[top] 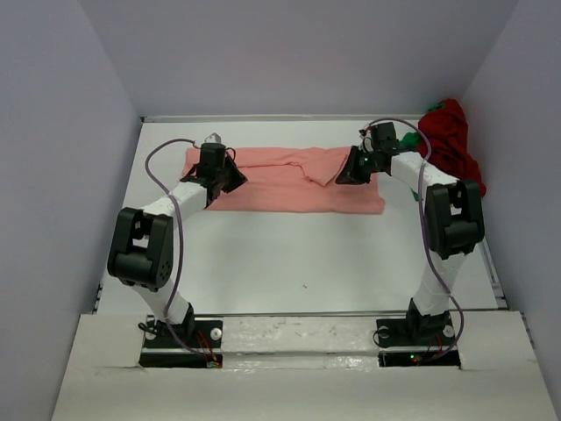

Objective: Fold and stack the t-shirts
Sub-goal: Fold the tshirt

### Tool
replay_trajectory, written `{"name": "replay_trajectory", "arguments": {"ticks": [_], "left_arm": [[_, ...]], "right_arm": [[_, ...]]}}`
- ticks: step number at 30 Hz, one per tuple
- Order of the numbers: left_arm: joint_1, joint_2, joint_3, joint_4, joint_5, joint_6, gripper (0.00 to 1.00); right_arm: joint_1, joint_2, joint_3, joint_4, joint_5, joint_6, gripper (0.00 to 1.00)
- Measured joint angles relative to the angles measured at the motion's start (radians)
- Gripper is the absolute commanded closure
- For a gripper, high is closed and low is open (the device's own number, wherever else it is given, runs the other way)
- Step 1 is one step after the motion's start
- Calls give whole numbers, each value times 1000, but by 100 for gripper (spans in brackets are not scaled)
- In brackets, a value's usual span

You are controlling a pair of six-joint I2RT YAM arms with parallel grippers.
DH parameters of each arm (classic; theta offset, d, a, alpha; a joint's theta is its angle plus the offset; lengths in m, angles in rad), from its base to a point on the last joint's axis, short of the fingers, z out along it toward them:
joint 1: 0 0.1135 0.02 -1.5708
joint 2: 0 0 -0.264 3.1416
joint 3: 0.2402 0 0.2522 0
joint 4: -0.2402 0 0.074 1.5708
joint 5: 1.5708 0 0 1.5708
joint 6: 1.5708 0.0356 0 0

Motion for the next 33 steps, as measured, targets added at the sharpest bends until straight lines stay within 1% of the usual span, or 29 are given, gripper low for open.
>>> {"name": "replay_trajectory", "arguments": {"ticks": [1, 4, 13, 17, 33], "left_arm": [[0, 11, 0, 2, 3, 0, 100], [-8, 63, 0, 4, 12, 0, 100], [-91, 170, 34, 21, 38, -3, 100], [-107, 182, 51, 29, 42, -3, 100], [-107, 194, 92, 25, 29, 2, 100]], "right_arm": [[2, 7, 0, 11, -13, 7, 100], [5, 21, 0, 53, -33, 22, 100], [35, 102, 13, 104, -65, 51, 100], [52, 116, 13, 105, -64, 58, 100], [74, 152, 24, 99, -37, 65, 100]]}}
